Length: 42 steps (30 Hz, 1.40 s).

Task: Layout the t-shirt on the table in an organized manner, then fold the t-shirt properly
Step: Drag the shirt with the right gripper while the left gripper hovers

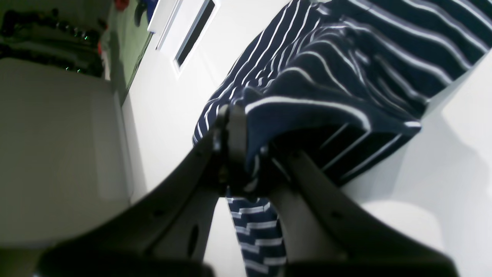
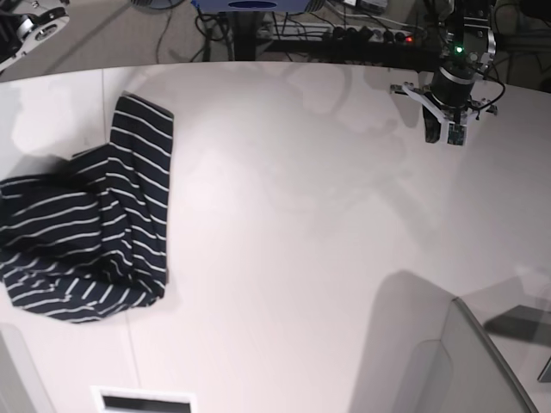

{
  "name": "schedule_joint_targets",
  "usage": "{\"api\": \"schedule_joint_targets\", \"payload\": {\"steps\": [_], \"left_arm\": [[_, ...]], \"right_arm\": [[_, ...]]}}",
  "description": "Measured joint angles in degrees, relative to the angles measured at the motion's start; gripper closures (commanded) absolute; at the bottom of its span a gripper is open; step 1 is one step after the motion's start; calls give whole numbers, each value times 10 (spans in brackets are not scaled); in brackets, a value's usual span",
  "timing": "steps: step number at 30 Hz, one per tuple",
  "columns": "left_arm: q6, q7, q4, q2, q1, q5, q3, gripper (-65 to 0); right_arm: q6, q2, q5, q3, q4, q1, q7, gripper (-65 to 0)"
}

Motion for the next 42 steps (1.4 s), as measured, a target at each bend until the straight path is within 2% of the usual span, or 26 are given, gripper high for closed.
{"api": "schedule_joint_targets", "payload": {"steps": [2, 5, 8, 10, 11, 12, 14, 15, 16, 17, 19, 22, 24, 26, 28, 31, 39, 42], "left_arm": [[0, 0, -1, 0, -2, 0, -2, 0], [0, 0, -1, -2, -3, 0, -4, 0], [0, 0, -1, -2, -1, 0, -4, 0], [0, 0, -1, -2, 0, 0, -4, 0], [0, 0, -1, -2, 0, 0, -5, 0], [0, 0, -1, -3, 0, 0, -5, 0], [0, 2, -2, -3, -2, 0, -5, 0], [0, 2, -2, -3, -3, 0, -5, 0], [0, 2, -2, -3, -3, 0, -5, 0], [0, 2, -2, -3, -3, 0, -5, 0], [0, 3, -2, -3, -4, 0, -5, 0], [0, 1, -12, -2, -7, 0, -5, 0], [0, 2, -22, -2, -8, 0, -5, 0], [0, 2, -23, -2, -5, 0, -5, 0], [0, 2, -23, -2, -6, 0, -5, 0], [0, 1, -23, -2, -8, 0, -5, 0], [0, 2, -23, -3, -8, 0, -5, 0], [0, 2, -23, -2, -8, 0, -5, 0]], "right_arm": [[0, 17, -2, -2, -20, -4, 35, -8], [2, 53, -31, -3, -81, -7, 71, -8], [1, 74, -64, -3, -159, -7, 130, -15], [4, 88, -93, -4, -229, 3, 181, -53], [-3, 97, -115, -4, -267, 11, 196, -104], [-4, 112, -130, -11, -309, 20, 205, -192], [-5, 137, -156, -42, -370, 38, 205, -428], [-7, 143, -155, -50, -382, 45, 205, -519], [-3, 144, -156, -56, -382, 47, 205, -594], [-1, 139, -152, -56, -371, 47, 205, -618], [-2, 106, -124, -46, -314, 23, 195, -596], [-4, 19, -67, -23, -211, -45, 138, -528], [-6, -36, -49, -19, -191, -69, 135, -503], [-6, -68, -49, -24, -196, -68, 127, -498], [-3, -73, -42, -31, -215, -57, 149, -498], [-4, -57, -40, -44, -273, -37, 195, -500], [2, -31, -32, -54, -381, -5, 234, -497], [6, -26, -26, -53, -409, 3, 273, -495]]}}
